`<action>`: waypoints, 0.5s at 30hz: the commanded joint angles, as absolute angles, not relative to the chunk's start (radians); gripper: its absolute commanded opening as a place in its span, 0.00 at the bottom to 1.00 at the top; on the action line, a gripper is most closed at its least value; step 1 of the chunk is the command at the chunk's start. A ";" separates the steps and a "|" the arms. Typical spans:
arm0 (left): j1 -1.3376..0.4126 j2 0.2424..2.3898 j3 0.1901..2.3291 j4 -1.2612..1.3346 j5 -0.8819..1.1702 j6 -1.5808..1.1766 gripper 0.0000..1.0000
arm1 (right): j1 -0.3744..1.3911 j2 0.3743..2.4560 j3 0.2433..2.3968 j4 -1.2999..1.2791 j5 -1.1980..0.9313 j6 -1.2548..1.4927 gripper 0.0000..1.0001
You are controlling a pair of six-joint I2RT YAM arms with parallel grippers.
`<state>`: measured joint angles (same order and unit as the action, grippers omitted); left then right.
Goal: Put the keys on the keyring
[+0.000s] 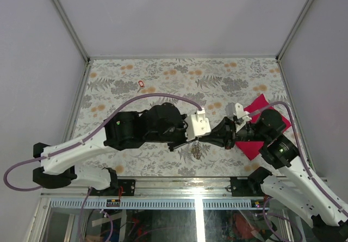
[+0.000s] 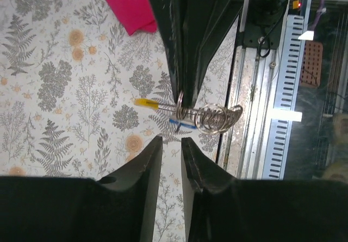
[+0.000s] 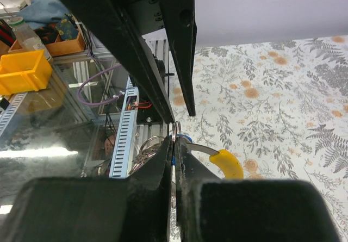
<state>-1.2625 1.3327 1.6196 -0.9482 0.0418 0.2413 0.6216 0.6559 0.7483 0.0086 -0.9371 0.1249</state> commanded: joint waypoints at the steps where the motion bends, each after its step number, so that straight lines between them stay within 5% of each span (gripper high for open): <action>1: -1.268 1.221 1.544 -0.757 0.078 0.207 0.22 | 0.618 0.631 0.823 0.050 -0.967 0.156 0.00; 15: -1.268 1.013 1.301 -0.404 0.192 0.184 0.25 | 0.618 0.620 0.840 0.154 -1.008 0.252 0.00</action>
